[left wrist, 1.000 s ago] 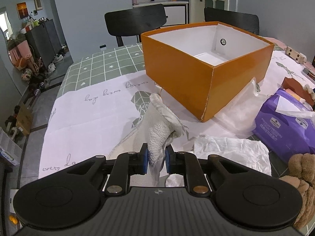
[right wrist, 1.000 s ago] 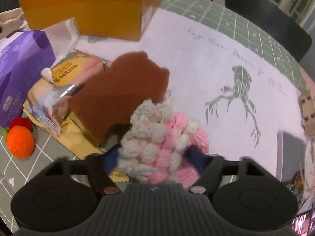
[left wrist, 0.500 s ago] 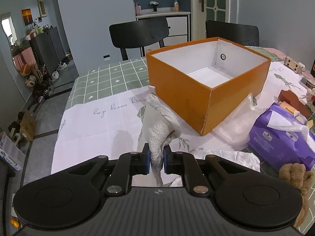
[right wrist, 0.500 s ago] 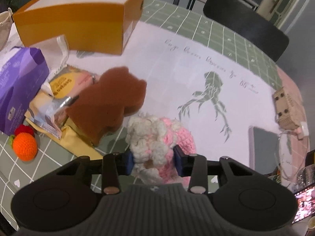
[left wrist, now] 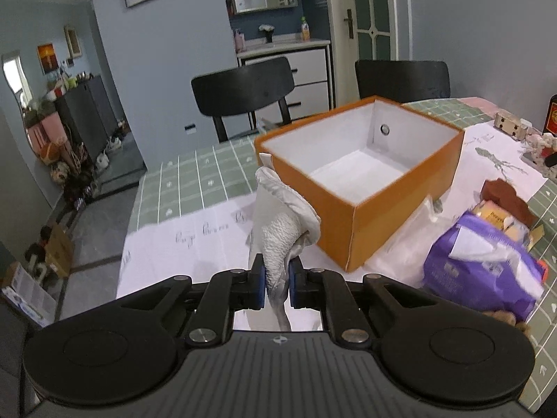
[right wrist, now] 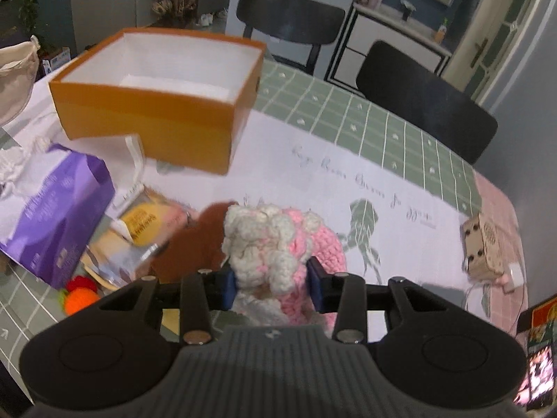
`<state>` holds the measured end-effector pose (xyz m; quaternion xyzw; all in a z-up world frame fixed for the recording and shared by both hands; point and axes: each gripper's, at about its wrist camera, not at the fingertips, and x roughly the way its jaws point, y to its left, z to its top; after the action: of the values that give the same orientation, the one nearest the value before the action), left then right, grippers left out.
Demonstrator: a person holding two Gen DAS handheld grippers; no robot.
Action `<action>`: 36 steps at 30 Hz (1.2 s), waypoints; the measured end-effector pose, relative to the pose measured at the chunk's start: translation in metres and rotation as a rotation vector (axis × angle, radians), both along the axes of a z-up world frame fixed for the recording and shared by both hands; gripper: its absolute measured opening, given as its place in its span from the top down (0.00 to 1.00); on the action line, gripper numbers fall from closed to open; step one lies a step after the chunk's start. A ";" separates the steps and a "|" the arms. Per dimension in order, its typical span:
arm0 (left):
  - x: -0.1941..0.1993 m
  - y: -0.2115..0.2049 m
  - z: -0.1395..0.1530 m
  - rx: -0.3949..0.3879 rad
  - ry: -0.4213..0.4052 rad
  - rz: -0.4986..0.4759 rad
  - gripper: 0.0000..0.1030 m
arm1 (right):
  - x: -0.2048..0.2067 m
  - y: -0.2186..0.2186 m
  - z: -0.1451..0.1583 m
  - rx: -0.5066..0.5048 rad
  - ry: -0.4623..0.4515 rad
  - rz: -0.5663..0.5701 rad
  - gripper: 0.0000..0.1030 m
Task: Organize soft objects
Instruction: 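Carry the white cloth and pink-white toy into the orange box with both tools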
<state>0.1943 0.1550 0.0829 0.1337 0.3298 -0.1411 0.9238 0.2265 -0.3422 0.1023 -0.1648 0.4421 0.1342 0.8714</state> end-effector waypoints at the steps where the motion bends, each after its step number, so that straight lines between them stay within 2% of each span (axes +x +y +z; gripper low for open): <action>1: 0.001 -0.003 0.004 0.001 -0.008 -0.004 0.87 | 0.001 0.003 0.003 -0.002 -0.006 0.005 0.61; 11: 0.022 -0.048 0.047 0.010 -0.069 -0.071 0.86 | 0.019 0.049 0.040 -0.054 -0.059 0.077 0.61; 25: 0.052 -0.101 0.073 0.039 -0.100 -0.113 0.86 | 0.069 0.105 0.081 -0.106 -0.115 0.120 0.61; 30: 0.068 -0.118 0.072 0.066 -0.110 -0.139 0.86 | 0.091 0.134 0.087 -0.107 -0.121 0.149 0.61; 36: 0.090 -0.133 0.050 0.104 -0.093 -0.157 0.86 | 0.116 0.165 0.079 -0.093 -0.107 0.183 0.61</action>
<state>0.2846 0.0219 0.1334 0.2132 0.2820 -0.1894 0.9161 0.3429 -0.1776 0.1816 -0.2514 0.3840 0.1834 0.8693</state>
